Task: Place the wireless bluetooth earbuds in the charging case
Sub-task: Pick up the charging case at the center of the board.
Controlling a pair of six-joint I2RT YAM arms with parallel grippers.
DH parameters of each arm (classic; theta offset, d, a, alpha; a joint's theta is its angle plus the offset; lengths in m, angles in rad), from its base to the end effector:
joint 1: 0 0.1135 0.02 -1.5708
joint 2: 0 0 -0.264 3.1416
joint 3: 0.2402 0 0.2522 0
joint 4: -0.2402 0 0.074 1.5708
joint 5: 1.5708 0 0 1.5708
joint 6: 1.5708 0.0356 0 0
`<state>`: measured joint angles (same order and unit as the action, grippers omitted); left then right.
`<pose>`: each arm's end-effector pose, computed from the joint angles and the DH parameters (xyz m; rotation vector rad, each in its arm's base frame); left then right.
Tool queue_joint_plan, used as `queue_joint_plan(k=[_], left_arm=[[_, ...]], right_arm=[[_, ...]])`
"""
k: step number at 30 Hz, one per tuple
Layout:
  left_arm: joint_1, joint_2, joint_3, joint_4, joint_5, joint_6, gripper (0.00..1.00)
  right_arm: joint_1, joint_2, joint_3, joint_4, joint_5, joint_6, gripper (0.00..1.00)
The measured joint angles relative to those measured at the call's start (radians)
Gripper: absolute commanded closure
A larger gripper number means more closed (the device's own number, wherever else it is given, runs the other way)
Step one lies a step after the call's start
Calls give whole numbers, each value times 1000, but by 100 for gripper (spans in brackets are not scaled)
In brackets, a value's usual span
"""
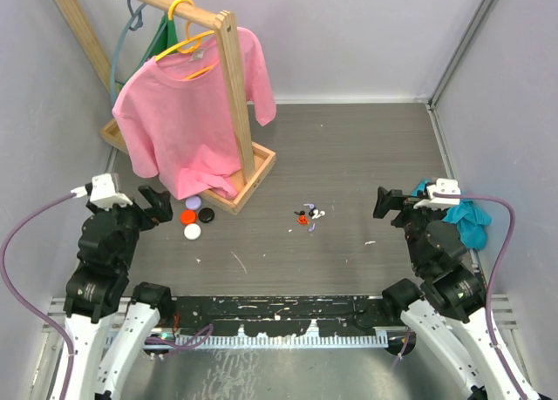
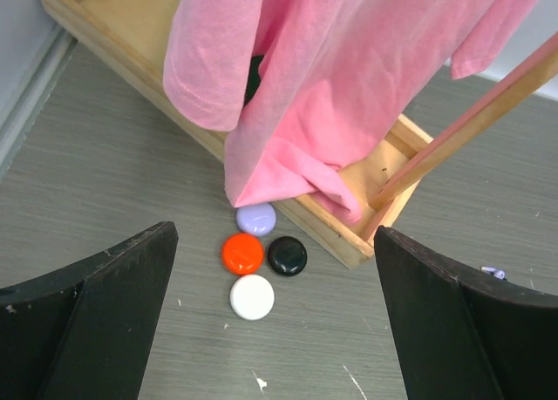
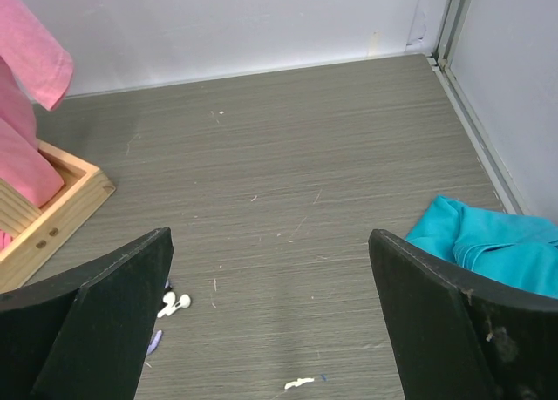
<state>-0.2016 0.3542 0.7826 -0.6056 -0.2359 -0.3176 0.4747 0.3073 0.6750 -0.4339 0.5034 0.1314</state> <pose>0.0773 -0.0073 0.3423 -0.2727 1.7248 -0.1743 0.0793 0.0214 0.3304 0.1051 1.6256 0.0536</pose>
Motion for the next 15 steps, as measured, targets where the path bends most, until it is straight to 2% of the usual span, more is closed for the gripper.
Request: queue_joint_plan(k=[5, 15], left_arm=[[0, 110, 34, -55, -11, -76, 2], [0, 299, 31, -202, 76, -250, 0]], right_arm=[[-1, 0, 0, 0, -12, 6, 0], [-1, -44, 0, 0, -54, 11, 0]])
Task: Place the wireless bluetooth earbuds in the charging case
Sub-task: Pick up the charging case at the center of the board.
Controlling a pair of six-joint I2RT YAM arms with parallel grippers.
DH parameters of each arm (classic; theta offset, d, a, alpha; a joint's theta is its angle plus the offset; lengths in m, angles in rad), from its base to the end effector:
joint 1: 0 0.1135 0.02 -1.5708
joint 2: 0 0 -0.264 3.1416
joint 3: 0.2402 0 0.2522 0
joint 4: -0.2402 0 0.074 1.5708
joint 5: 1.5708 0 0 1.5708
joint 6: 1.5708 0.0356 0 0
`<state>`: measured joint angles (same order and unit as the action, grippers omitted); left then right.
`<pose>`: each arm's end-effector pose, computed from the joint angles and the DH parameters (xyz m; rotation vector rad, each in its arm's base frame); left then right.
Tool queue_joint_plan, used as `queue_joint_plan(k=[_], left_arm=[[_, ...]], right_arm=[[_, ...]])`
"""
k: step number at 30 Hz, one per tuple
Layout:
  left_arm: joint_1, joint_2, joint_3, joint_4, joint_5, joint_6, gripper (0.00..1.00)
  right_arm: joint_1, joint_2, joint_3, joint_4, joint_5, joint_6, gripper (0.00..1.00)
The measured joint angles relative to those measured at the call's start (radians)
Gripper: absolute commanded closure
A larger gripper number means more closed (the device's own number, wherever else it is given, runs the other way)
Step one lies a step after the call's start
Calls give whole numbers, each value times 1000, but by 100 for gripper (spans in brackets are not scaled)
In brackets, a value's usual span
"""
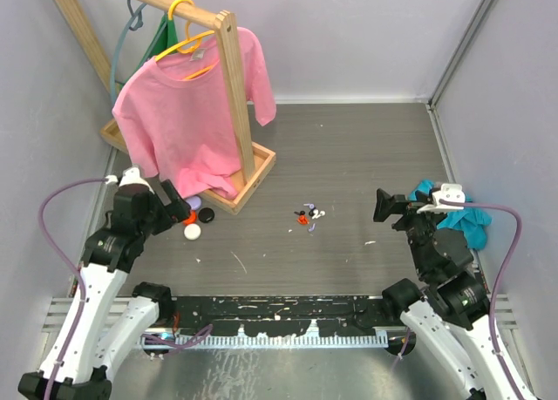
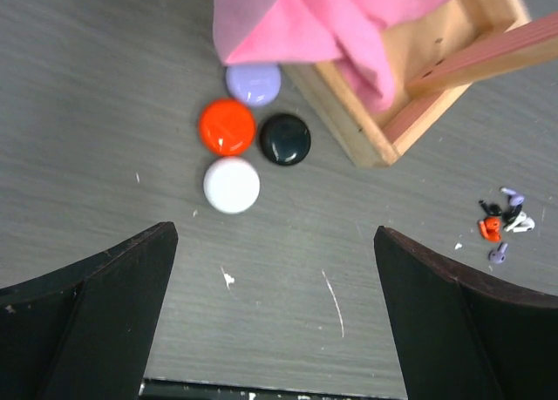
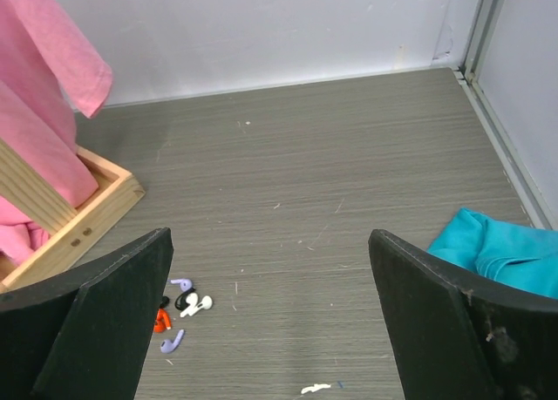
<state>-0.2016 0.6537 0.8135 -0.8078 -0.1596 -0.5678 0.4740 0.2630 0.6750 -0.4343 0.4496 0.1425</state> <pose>0.1282 -0.0204 0.3064 -0.4907 2.1657 -0.2495 0.0707 0.0189 0.3328 0.0864 1.5899 0.1225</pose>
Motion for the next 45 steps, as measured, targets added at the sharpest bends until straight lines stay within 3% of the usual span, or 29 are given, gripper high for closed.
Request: queue_joint_plan(k=[10, 20, 38, 45], left_arm=[[0, 127, -164, 5, 7, -179, 15], [-135, 302, -232, 160, -181, -275, 17], [-143, 586, -234, 348, -244, -254, 32], [-143, 632, -224, 348, -238, -246, 45]], right_arm=[[0, -78, -6, 14, -59, 4, 0], [0, -143, -22, 24, -85, 8, 0], [0, -172, -37, 37, -85, 11, 0], [0, -160, -37, 38, -87, 14, 0]])
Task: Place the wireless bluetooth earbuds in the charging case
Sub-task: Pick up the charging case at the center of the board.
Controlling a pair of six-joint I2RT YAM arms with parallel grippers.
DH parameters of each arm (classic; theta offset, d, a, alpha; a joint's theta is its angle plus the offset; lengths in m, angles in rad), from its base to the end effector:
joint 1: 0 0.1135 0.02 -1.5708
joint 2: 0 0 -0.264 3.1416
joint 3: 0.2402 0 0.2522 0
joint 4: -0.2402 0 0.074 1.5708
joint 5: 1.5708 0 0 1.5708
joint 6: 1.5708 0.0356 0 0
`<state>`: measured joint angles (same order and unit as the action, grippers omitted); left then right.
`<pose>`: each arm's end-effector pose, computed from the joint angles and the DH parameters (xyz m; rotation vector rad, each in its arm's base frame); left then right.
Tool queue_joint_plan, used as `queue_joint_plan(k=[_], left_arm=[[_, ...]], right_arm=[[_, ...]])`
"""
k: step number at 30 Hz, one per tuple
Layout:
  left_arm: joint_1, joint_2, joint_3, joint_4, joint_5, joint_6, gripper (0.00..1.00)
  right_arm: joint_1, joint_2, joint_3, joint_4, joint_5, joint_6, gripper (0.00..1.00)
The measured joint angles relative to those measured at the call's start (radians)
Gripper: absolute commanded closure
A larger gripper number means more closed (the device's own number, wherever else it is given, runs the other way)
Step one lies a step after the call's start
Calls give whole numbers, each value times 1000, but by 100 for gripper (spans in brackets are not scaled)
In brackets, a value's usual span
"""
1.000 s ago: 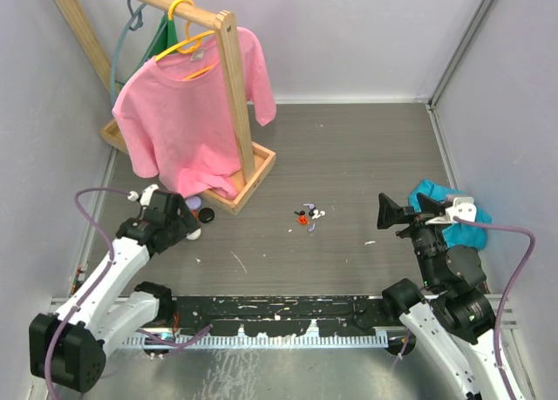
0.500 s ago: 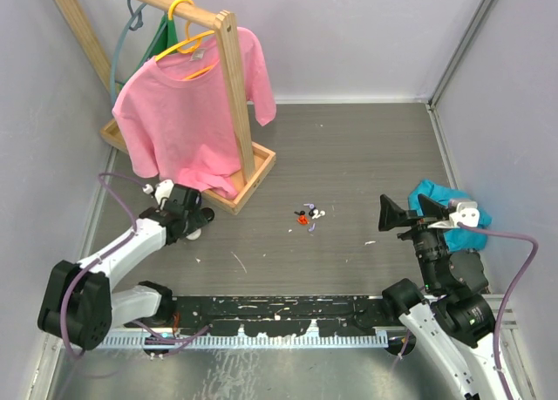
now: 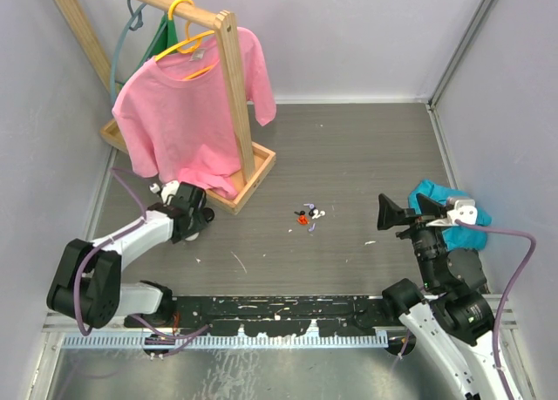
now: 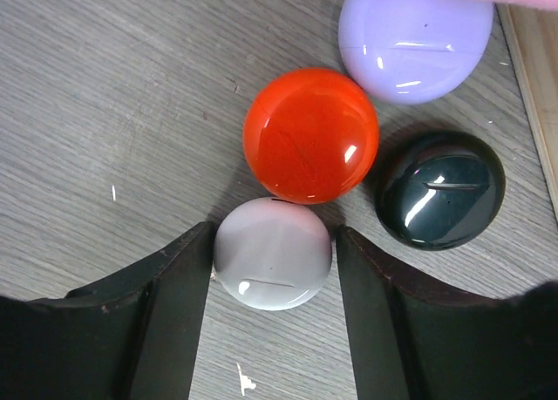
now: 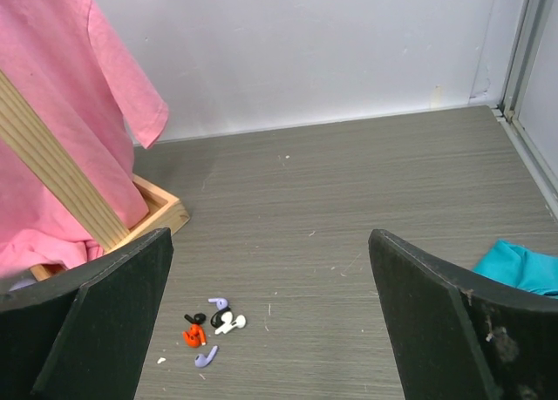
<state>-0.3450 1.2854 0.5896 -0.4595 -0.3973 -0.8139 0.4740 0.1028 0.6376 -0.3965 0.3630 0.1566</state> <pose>0.2072 -0.0598 0.1581 -0.7054 2.4827 0.1367 0.0448 0.0088 0.3318 0.0710 1.4449 0.2573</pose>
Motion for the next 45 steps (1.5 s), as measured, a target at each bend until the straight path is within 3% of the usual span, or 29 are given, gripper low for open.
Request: queue_joint_plan(k=[3, 8, 16, 21, 30, 45], left_arm=[[0, 14, 11, -1, 4, 12, 54], [0, -10, 11, -2, 40, 13, 59], [-1, -233, -32, 1, 179, -51, 66], [-17, -320, -78, 20, 281, -136, 71], [-134, -441, -130, 129, 323, -336, 73], [-389, -379, -162, 338, 143, -620, 78]], right_arm=[[0, 23, 0, 0, -13, 4, 0], [0, 119, 35, -17, -53, 40, 0], [0, 238, 13, 32, -203, 142, 0], [0, 261, -141, 179, -306, 192, 0], [4, 518, -294, 526, -465, 262, 0], [212, 847, -375, 1046, -460, 310, 2]])
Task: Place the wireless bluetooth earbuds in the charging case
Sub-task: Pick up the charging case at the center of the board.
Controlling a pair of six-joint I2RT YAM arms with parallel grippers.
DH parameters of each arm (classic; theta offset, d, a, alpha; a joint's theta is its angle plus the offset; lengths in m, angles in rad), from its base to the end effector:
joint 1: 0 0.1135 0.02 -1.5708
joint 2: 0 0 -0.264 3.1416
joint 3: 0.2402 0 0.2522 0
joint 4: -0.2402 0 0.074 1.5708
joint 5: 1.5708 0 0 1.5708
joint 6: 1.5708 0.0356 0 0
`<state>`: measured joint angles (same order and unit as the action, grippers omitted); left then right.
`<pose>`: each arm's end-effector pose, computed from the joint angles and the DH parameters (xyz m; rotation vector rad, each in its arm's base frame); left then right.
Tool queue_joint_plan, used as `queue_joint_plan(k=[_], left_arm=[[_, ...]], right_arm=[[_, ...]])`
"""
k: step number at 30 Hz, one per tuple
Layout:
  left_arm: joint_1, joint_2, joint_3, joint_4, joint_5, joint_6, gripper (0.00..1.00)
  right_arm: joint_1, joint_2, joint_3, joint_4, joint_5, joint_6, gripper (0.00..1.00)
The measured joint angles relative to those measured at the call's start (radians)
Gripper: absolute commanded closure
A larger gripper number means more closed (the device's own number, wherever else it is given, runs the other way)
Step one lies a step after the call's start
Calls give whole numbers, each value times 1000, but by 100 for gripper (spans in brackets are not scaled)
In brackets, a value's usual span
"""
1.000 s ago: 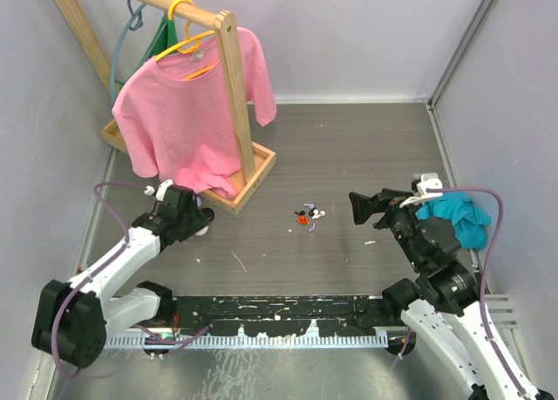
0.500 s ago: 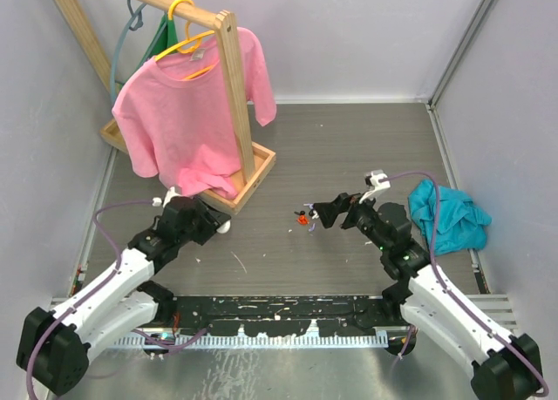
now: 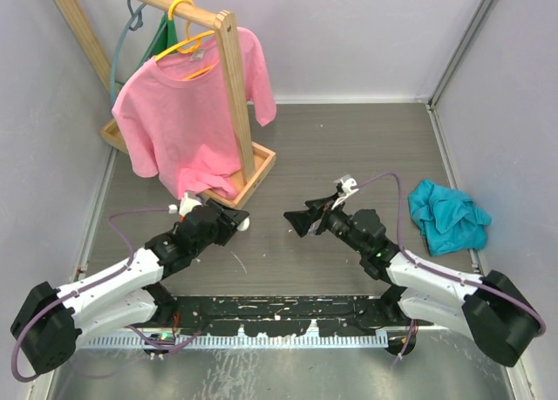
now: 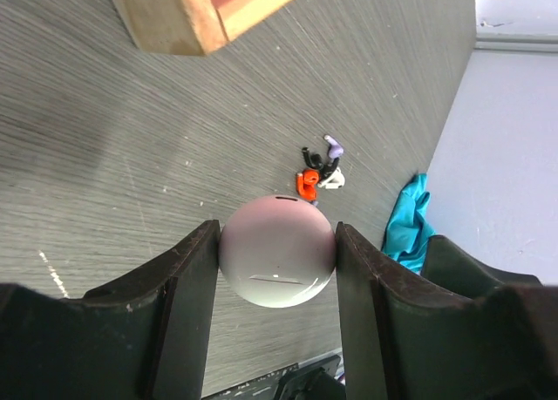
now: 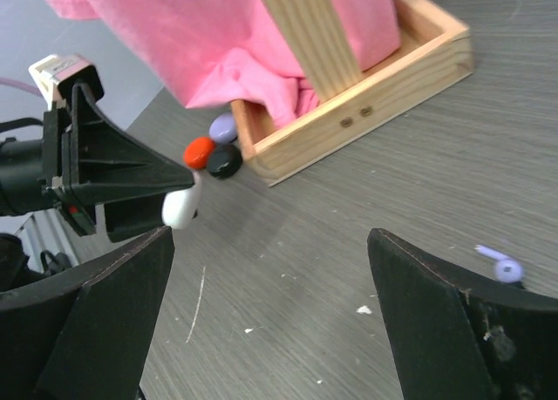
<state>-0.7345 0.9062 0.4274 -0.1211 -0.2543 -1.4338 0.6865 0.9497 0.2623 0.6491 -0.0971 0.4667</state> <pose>0.1483 -0.1219 0.2005 -0.9381 2.1177 -0.9394 0.1549 0.1314 0.2149 -0.2647 1.6763 0.9585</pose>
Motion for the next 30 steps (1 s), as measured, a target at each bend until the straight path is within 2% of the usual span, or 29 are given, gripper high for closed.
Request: queue_joint_plan(k=[9, 15, 26, 30], left_arm=[[-96, 57, 4, 80, -110, -122, 78], [-128, 69, 32, 109, -149, -164, 77], [-163, 96, 58, 169, -169, -219, 76], [-169, 101, 58, 185, -170, -235, 76]], right_arm=[[177, 198, -20, 278, 108, 3, 6], [256, 324, -5, 381, 179, 0, 10], [309, 481, 74, 503, 245, -17, 26], [317, 516, 79, 542, 277, -19, 36]])
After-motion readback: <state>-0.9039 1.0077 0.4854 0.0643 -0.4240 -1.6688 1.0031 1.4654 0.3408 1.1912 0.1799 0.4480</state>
